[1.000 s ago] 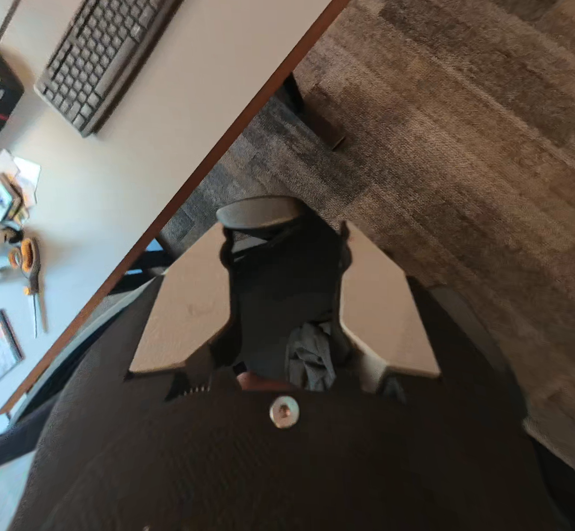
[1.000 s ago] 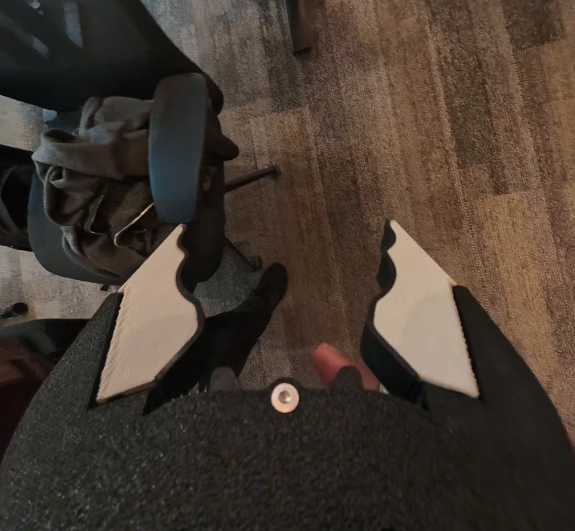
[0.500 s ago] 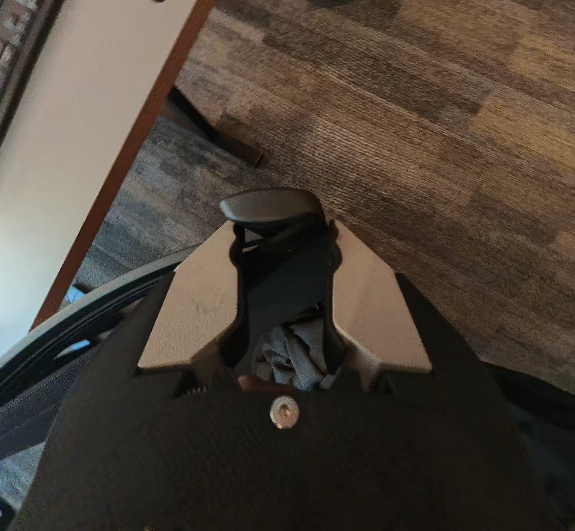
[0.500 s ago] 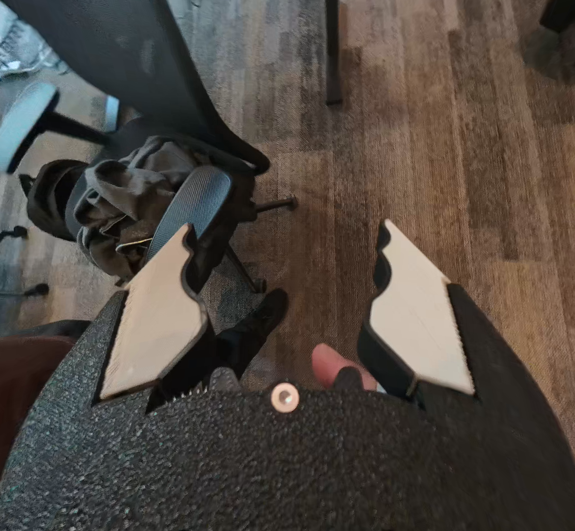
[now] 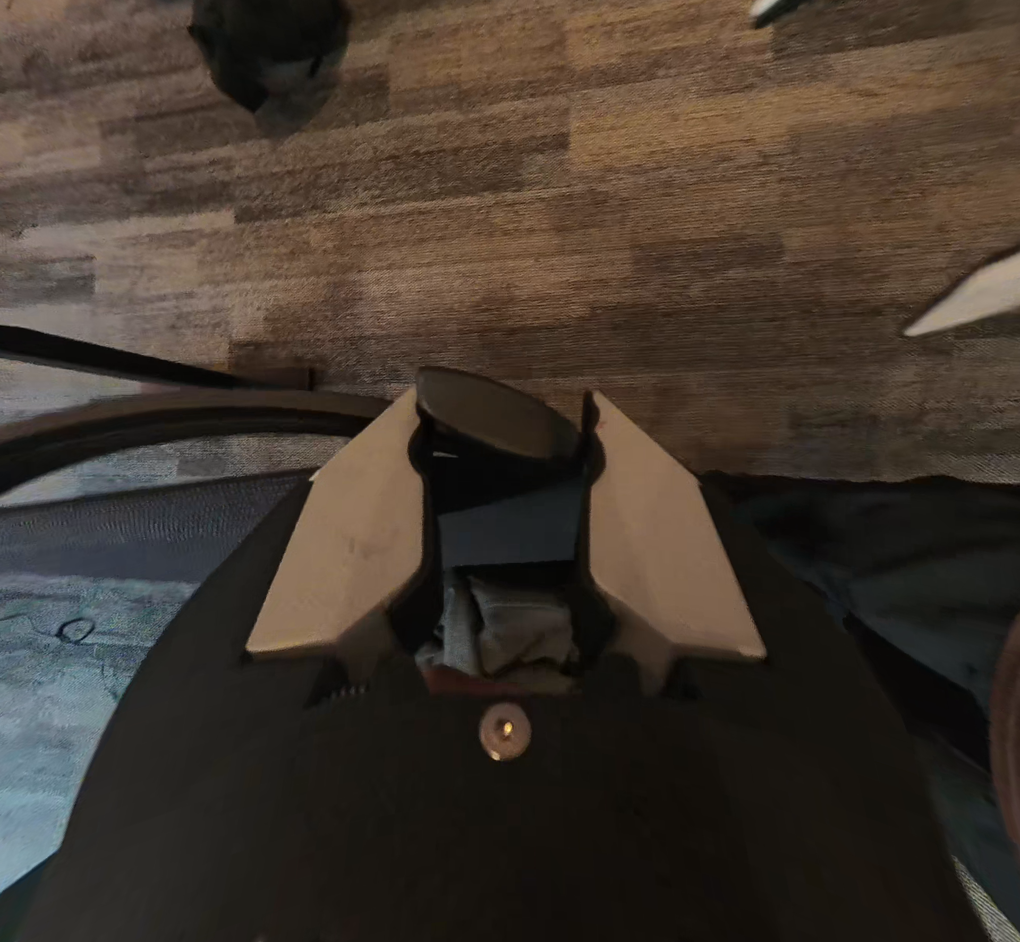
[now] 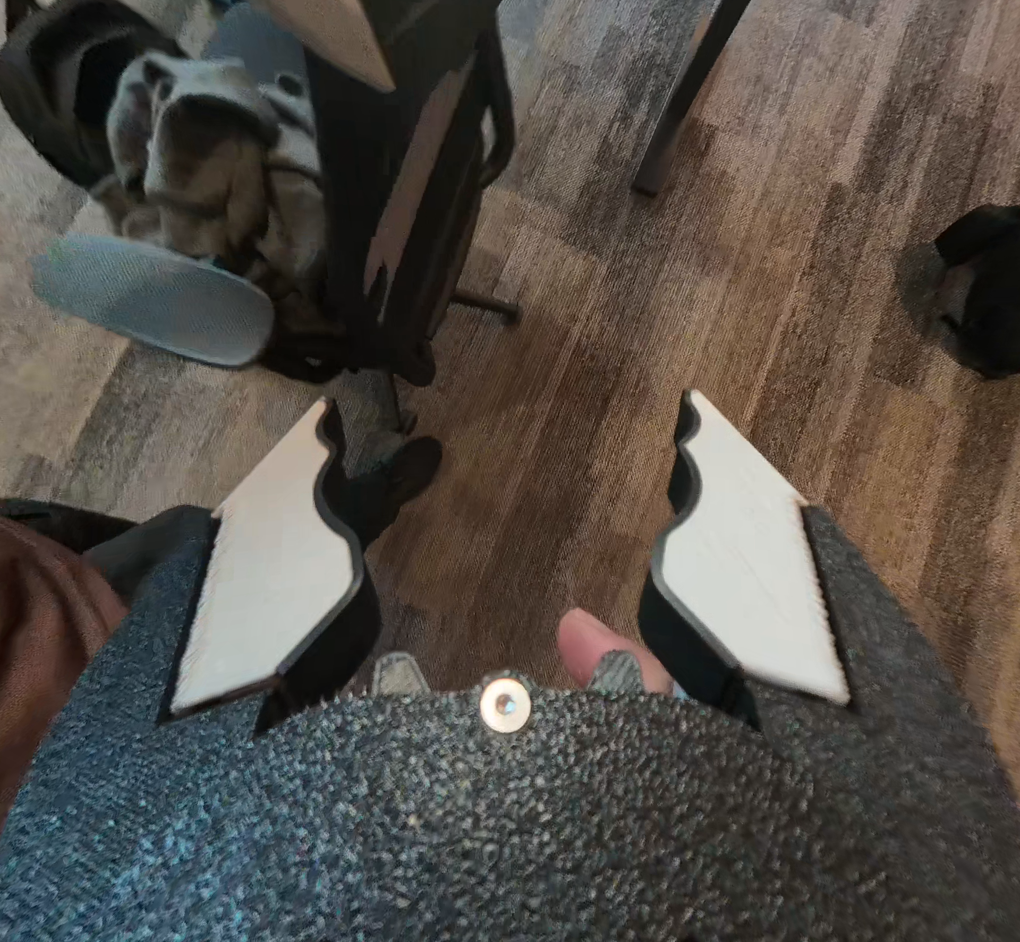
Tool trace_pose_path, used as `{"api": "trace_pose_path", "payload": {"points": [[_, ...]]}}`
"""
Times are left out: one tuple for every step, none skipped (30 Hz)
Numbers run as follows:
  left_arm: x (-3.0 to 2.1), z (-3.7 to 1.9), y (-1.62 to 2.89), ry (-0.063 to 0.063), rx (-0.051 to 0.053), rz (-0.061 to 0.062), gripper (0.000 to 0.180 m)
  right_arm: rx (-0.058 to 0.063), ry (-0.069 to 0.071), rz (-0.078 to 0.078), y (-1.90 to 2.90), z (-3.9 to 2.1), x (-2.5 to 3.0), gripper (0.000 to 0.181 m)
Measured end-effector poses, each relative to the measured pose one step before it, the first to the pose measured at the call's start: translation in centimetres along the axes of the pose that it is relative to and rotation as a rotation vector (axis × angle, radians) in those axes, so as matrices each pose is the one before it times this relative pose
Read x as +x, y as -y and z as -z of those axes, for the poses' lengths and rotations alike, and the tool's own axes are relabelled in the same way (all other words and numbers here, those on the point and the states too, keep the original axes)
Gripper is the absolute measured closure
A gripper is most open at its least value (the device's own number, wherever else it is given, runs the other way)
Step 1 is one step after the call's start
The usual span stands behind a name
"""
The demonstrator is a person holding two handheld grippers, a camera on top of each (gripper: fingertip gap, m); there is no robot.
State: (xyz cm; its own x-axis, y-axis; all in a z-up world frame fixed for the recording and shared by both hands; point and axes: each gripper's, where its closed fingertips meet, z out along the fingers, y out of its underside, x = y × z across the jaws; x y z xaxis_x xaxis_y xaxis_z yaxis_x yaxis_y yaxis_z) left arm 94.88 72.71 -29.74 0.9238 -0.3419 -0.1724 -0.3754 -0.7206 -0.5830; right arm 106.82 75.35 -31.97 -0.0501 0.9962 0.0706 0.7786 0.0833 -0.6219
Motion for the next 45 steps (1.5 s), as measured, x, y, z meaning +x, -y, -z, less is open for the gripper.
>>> {"api": "trace_pose_path", "payload": {"points": [[1.913,0.809,-0.464,-0.0019,0.0098,-0.0093,0.127,-0.0242,-0.0054,0.0242,-0.827,0.277,-0.783,0.064],[1.665,0.874,-0.361,0.012,0.0169,0.0043,0.129,-0.0296,-0.0263,0.0247,-0.839,0.199,-0.36,0.063],[1.532,0.949,-0.432,0.0111,0.0195,0.0108,0.132,-0.0308,-0.0363,0.0209,-0.722,0.136,-0.119,0.063],[1.506,0.954,-0.706,0.0053,0.0093,0.0038,0.132,-0.0295,-0.0481,0.0116,-0.574,0.084,0.111,0.064],[1.25,1.053,-0.754,0.0125,0.0119,0.0124,0.132,-0.0184,-0.0496,0.0074,-0.278,0.075,0.153,0.062],[1.083,1.092,-0.799,0.0164,0.0148,0.0231,0.132,0.0076,-0.032,0.0105,0.181,0.151,-0.13,0.058],[0.8,1.073,-0.751,0.027,0.0191,0.0331,0.133,0.0261,-0.0311,0.003,0.552,0.247,-0.107,0.057],[0.554,1.024,-0.697,0.034,0.016,0.0311,0.137,0.027,-0.0198,-0.0022,0.647,0.175,-0.22,0.058],[0.391,0.95,-0.653,0.0392,0.008,0.0253,0.144,0.018,-0.005,-0.0003,0.603,0.046,-0.365,0.058],[0.183,0.879,-0.602,0.0471,-0.0004,0.0266,0.153,0.0134,0.0,0.0033,0.561,-0.068,-0.393,0.058],[-0.163,0.805,-0.508,0.0605,-0.0025,0.0281,0.16,0.016,0.023,0.0113,0.574,-0.121,-0.663,0.057],[-0.269,0.73,-0.526,0.0492,-0.0093,0.0247,0.162,0.0104,0.0305,0.0153,0.465,-0.202,-0.676,0.057],[-0.278,0.674,-0.779,0.0329,-0.0257,0.0294,0.162,0.0028,0.0242,0.0183,0.325,-0.253,-0.468,0.055],[-0.529,0.704,-0.986,0.0373,-0.0274,0.0248,0.165,0.0051,0.0227,0.0204,0.306,-0.243,-0.366,0.054],[-0.797,0.819,-0.765,0.0471,-0.005,0.0354,0.165,0.0109,0.0348,0.0187,0.307,-0.163,-0.458,0.054],[-0.744,0.861,-0.751,0.0392,-0.009,0.0529,0.164,0.0134,0.0389,0.018,0.291,-0.089,-0.453,0.053],[-0.79,1.004,-0.532,0.0477,-0.0091,0.0599,0.161,0.0112,0.0295,0.0208,0.237,-0.036,-0.259,0.053],[-0.466,1.088,-0.204,0.0414,-0.0026,0.0703,0.157,0.0094,0.0312,0.0245,0.188,0.009,-0.263,0.052],[-0.368,1.004,-0.156,0.0567,-0.0023,0.0678,0.145,0.0081,0.039,0.0235,0.181,0.072,-0.363,0.051],[-0.762,0.981,-0.254,0.1035,-0.0031,0.0406,0.117,0.0119,0.0366,0.0195,0.23,0.173,-0.345,0.048],[-0.559,0.958,-0.457,0.1023,-0.0159,0.0433,0.098,0.0182,0.0331,0.0226,0.324,0.246,-0.342,0.048],[0.225,0.92,-0.514,0.0561,-0.015,0.0532,0.089,0.0137,0.0258,0.026,0.291,0.234,-0.301,0.048],[0.564,0.931,-0.546,0.0416,-0.0089,0.0649,0.081,0.0058,0.0175,0.0228,0.246,0.194,-0.194,0.047],[0.466,0.931,-0.622,0.0526,-0.004,0.0614,0.071,0.0037,0.0193,0.0181,0.3,0.185,-0.264,0.046],[0.63,0.895,-0.717,0.0388,-0.0022,0.039,0.069,0.0053,0.0201,0.0119,0.41,0.201,-0.289,0.044],[0.579,0.753,-0.797,0.0329,-0.0041,0.0255,0.07,0.0115,0.015,0.0075,0.577,0.235,-0.247,0.041],[0.38,0.562,-0.759,0.0321,-0.0049,0.0165,0.07,0.0173,0.0133,0.0064,0.73,0.251,-0.28,0.04],[0.246,0.363,-0.727,0.0256,-0.0085,0.0107,0.07,0.0188,0.0137,0.0091,0.782,0.202,-0.354,0.04],[0.193,0.21,-0.683,0.0127,-0.0192,0.0108,0.07,0.0137,0.0103,0.0133,0.726,0.118,-0.374,0.04],[0.177,0.133,-0.528,-0.0012,-0.0241,0.0123,0.07,0.0061,0.0078,0.0152,0.621,0.017,-0.387,0.039],[-0.006,0.114,-0.185,-0.0039,-0.011,0.02,0.069,0.0023,0.0077,0.0136,0.567,-0.013,-0.439,0.037],[-0.087,0.159,0.101,-0.0101,0.0017,0.0163,0.069,0.0062,0.0023,0.0116,0.594,-0.007,-0.403,0.035],[-0.209,0.134,0.243,-0.0094,0.0114,0.0032,0.069,0.0098,0.0002,0.0122,0.603,-0.02,-0.425,0.035],[-0.375,0.055,0.206,-0.0055,0.0181,-0.0088,0.069,0.0099,-0.0054,0.0085,0.574,-0.099,-0.377,0.035],[-0.62,-0.077,0.044,0.0054,0.0214,-0.0133,0.068,0.0083,-0.0025,0.0058,0.496,-0.186,-0.489,0.034],[-0.605,-0.215,-0.296,0.0038,0.0142,-0.0105,0.068,0.0071,-0.0005,0.0055,0.378,-0.303,-0.582,0.034],[-0.313,-0.306,-0.694,-0.0135,-0.0046,-0.0112,0.068,0.0012,-0.0055,0.0044,0.159,-0.436,-0.589,0.034],[-0.415,-0.348,-0.876,-0.0048,-0.0087,-0.0089,0.068,-0.008,-0.0033,0.0015,-0.098,-0.525,-0.688,0.034],[-0.558,-0.391,-0.951,0.0087,-0.0027,-0.0077,0.068,-0.0079,-0.005,-0.0001,-0.2,-0.557,-0.691,0.032],[-0.445,-0.413,-1.023,0.0051,-0.0012,-0.0048,0.068,-0.007,-0.0077,0.0039,-0.276,-0.56,-0.666,0.032],[-0.327,-0.414,-1.082,0.0001,-0.0067,-0.0012,0.068,-0.0105,-0.0041,0.0067,-0.36,-0.549,-0.738,0.032],[-0.37,-0.368,-1.019,0.0047,-0.0087,0.0016,0.068,-0.0104,-0.0032,0.007,-0.364,-0.49,-0.757,0.03],[-0.293,-0.243,-0.747,0.002,0.0014,0.0003,0.068,-0.0032,-0.0006,0.0103,-0.295,-0.378,-0.778,0.029],[-0.024,-0.101,-0.448,-0.0127,0.0173,-0.0083,0.069,-0.0008,0.005,0.0138,-0.296,-0.299,-0.845,0.029],[0.253,0.007,-0.29,-0.0284,0.0242,-0.021,0.07,-0.0086,0.0034,0.0119,-0.409,-0.278,-0.788,0.028]]}}
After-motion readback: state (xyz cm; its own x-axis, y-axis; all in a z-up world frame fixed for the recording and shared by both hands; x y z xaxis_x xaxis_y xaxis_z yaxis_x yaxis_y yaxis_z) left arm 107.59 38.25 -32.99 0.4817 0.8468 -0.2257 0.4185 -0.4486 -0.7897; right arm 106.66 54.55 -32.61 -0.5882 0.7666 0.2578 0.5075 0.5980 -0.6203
